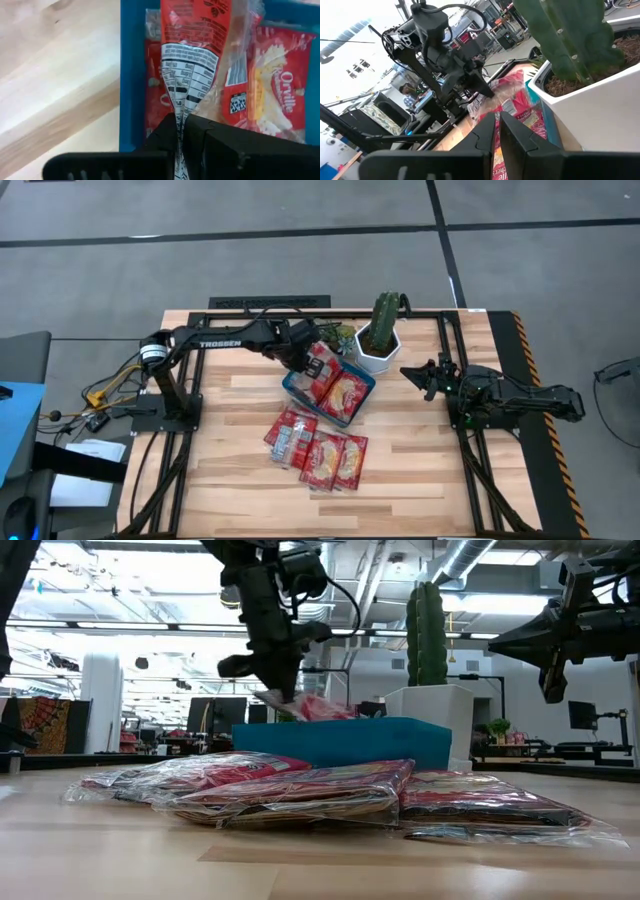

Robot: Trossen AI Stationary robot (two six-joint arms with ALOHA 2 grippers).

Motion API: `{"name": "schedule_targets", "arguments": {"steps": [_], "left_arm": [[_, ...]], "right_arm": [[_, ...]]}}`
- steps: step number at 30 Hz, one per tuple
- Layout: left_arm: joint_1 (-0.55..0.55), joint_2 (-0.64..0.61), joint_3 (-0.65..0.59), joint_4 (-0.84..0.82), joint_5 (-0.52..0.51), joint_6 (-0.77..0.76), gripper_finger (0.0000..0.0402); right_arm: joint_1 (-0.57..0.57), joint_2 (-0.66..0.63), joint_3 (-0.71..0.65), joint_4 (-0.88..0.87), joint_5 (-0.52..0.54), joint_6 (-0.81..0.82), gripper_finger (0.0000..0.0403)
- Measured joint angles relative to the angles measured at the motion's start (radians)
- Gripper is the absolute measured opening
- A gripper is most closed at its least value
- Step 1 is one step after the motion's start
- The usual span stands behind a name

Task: Sort popcorn bags into baskets
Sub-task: Put the popcorn bag into the blue bin

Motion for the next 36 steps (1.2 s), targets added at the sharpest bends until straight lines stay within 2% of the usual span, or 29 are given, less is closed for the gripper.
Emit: {"name": "schedule_targets", "arguments": {"steps": [5,9,17,24,30,33,36], "left_arm": [[0.001,0.000,-0.025,0.029,-0.027,-0.037,0.0001],[-0.004,-0.002,-0.052,0.057,-0.014,-0.066,0.0019],[-0.015,-0.001,-0.063,0.093,0.026,-0.051,0.0116],[-0.014,-0.001,-0.063,0.128,0.181,-0.026,0.0209],[-0.020,-0.082,-0.063,-0.048,0.294,-0.004,0.0245],[-0.080,-0.162,-0.063,-0.163,0.237,-0.026,0.0246],[-0.196,-0.241,-0.063,-0.235,0.042,-0.128,0.0247]], "right_arm": [[0.000,0.000,0.000,0.000,0.000,0.000,0.0052],[0.000,0.000,0.000,0.000,0.000,0.000,0.0052],[0.000,0.000,0.000,0.000,0.000,-0.001,0.0052],[0.000,0.000,0.000,0.000,0.000,-0.001,0.0052],[0.000,0.000,0.000,0.000,0.000,-0.001,0.0052],[0.000,0.000,0.000,0.000,0.000,-0.001,0.0052],[0.000,0.000,0.000,-0.001,0.000,-0.001,0.0052]]}}
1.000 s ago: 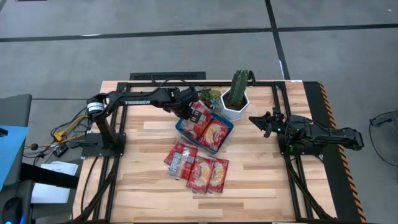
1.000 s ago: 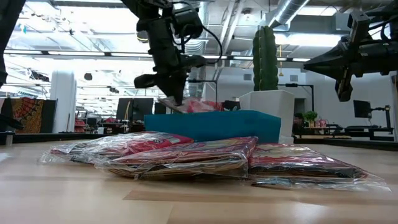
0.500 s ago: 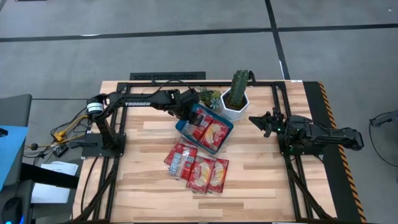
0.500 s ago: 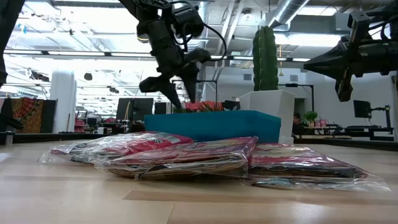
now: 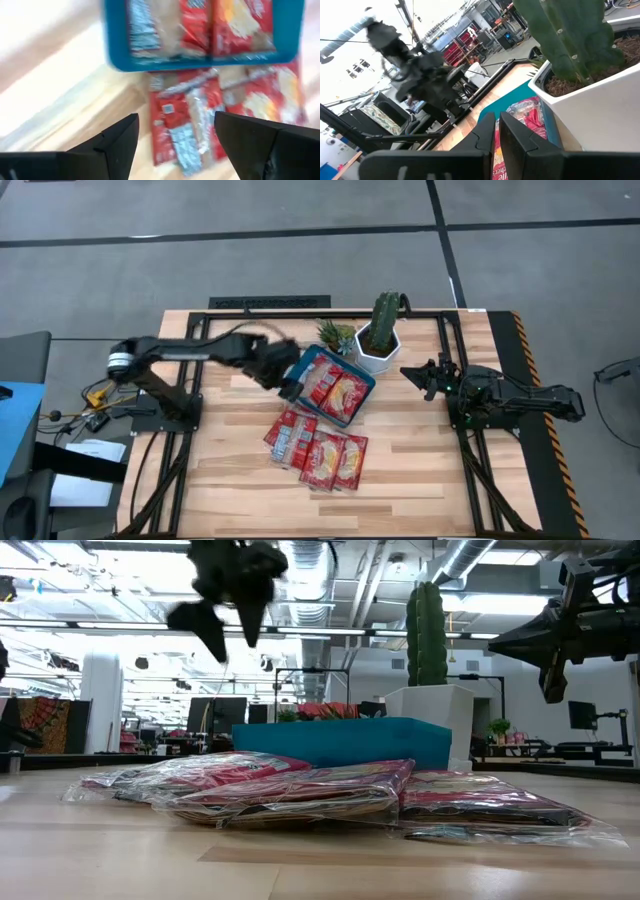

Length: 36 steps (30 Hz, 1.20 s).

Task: Sort popcorn bags into baskets
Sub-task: Put the popcorn bag into the blue bin

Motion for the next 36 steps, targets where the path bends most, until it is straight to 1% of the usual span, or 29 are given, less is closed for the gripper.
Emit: {"name": "schedule_targets", "arguments": {"steps": [2,3,5,7,10,13,16,21,25,31,36], "left_arm": [[-0.091,-0.022,-0.004,-0.007,-0.123,-0.075,0.0247],[-0.131,-0.029,-0.017,0.012,-0.154,-0.106,0.0247],[-0.209,-0.029,-0.068,0.077,-0.182,-0.164,0.0247],[-0.271,-0.023,-0.141,0.179,-0.193,-0.230,0.0247],[-0.339,-0.020,-0.273,0.329,-0.235,-0.348,0.0247],[-0.377,-0.021,-0.383,0.406,-0.311,-0.460,0.0247],[-0.395,-0.022,-0.448,0.495,-0.367,-0.481,0.0247],[-0.397,-0.021,-0.523,0.662,-0.370,-0.464,0.0247],[-0.397,-0.021,-0.570,0.676,-0.366,-0.489,0.0247],[-0.397,-0.021,-0.639,0.848,-0.345,-0.485,0.0247],[-0.397,-0.021,-0.669,0.895,-0.321,-0.488,0.0247]], "right_arm": [[0.000,0.000,0.000,-0.001,0.000,0.000,0.0052],[0.000,0.000,0.000,-0.002,0.000,-0.001,0.0052],[0.000,0.000,0.000,-0.002,0.000,-0.005,0.0052],[0.000,0.000,0.000,-0.002,0.000,-0.005,0.0052],[0.000,0.000,0.000,-0.003,0.001,-0.006,0.0052],[0.000,0.000,0.000,-0.003,0.001,-0.007,0.0052],[0.000,0.000,0.000,-0.002,0.001,-0.007,0.0052],[0.000,0.000,0.000,0.000,0.001,-0.006,0.0052],[0.000,0.000,0.000,0.000,0.001,0.000,0.0052],[0.000,0.000,0.000,0.002,0.001,0.000,0.0052],[0.000,0.000,0.000,0.004,0.002,0.000,0.0052]]}}
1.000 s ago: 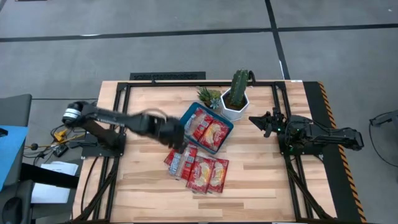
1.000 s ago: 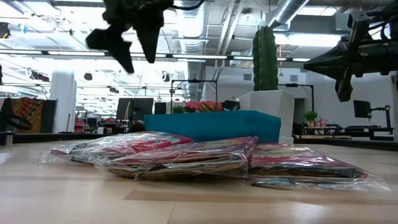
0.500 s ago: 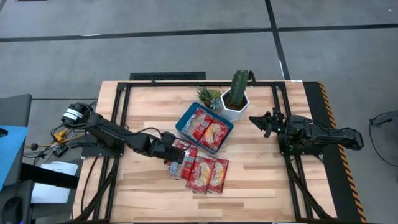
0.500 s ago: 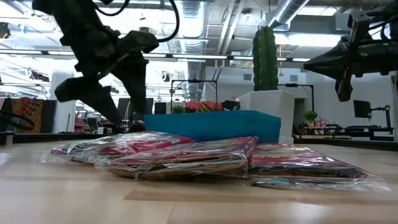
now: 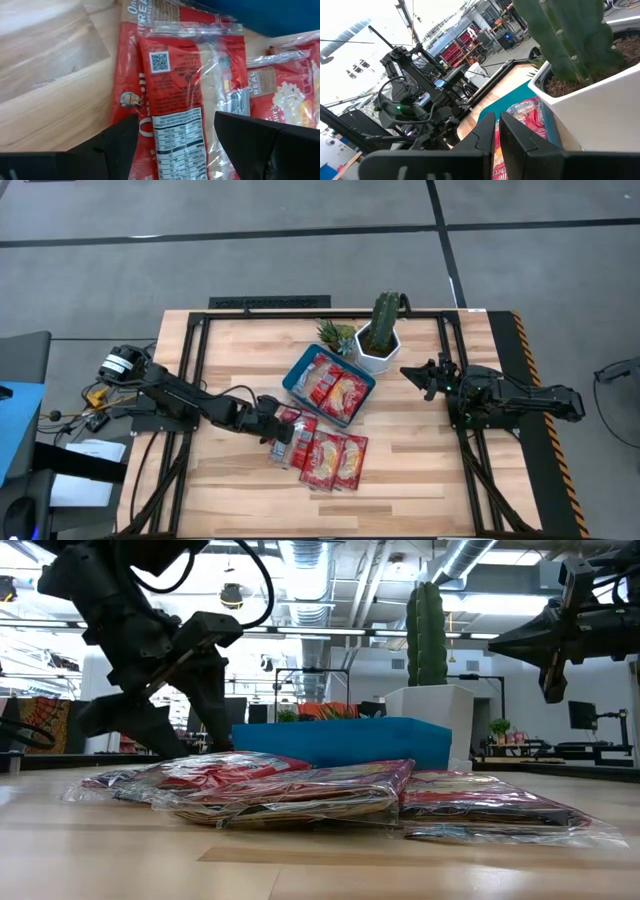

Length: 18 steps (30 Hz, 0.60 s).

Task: Sort popcorn bags into baskets
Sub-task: Put the popcorn bag into the blue bin

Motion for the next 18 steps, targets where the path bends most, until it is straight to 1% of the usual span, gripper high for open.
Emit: {"name": "schedule_targets", "arguments": {"steps": [3,6,10,12,14,16,18], "left_arm": [[0.000,0.001,-0.002,-0.001,-0.002,0.004,0.0247],[0.006,0.036,-0.002,0.031,0.007,0.014,0.0247],[0.008,0.126,0.000,0.216,0.091,0.041,0.0232],[0.007,0.174,0.007,0.287,0.130,0.035,0.0216],[0.007,0.211,0.012,0.315,0.166,0.014,0.0194],[0.007,0.234,0.020,0.322,0.186,-0.013,0.0164],[0.008,0.241,0.020,0.323,0.201,-0.034,0.0126]], "right_arm": [[0.000,0.000,0.000,0.000,0.001,0.000,0.0052],[0.000,0.000,0.000,0.001,0.001,0.000,0.0052],[0.000,0.000,0.000,0.001,0.003,0.000,0.0052],[0.000,0.000,0.000,0.001,0.002,0.000,0.0052],[0.000,0.000,0.000,0.001,0.003,0.000,0.0052],[0.000,0.000,0.000,0.001,0.002,0.000,0.0052],[0.000,0.000,0.000,0.001,0.002,0.000,0.0052]]}}
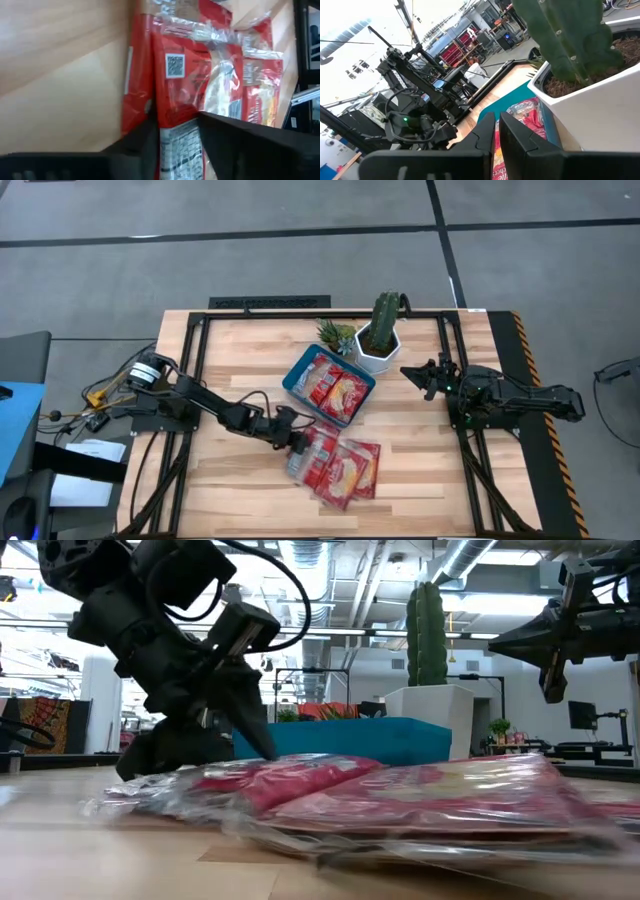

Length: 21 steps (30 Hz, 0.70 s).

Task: Sort popcorn bags into baskets
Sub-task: Put the popcorn bag into the blue bin

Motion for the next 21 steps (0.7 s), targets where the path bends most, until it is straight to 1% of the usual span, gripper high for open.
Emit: {"name": "schedule_targets", "arguments": {"steps": [4,5,8,13,17,21], "left_arm": [[0.002,-0.006,-0.002,-0.005,0.003,0.008,0.0033],[0.005,-0.006,-0.002,0.005,0.005,0.019,0.0018],[0.013,-0.005,-0.003,0.027,0.009,0.033,0.0013],[0.027,-0.025,0.011,0.030,0.029,0.002,0.0005],[0.037,-0.078,0.017,0.020,0.030,0.003,0.0003],[0.044,-0.157,0.018,0.000,0.028,-0.018,0.0002]], "right_arm": [[0.000,0.000,0.000,0.000,0.000,0.000,0.0052],[0.000,0.000,0.000,0.000,0.000,0.000,0.0052],[0.000,0.000,0.000,0.000,0.000,-0.005,0.0052],[0.000,0.000,0.000,0.000,0.000,-0.005,0.0052],[0.000,0.000,0.000,0.000,0.000,-0.006,0.0052],[0.000,0.000,0.000,0.001,0.000,-0.008,0.0052]]}}
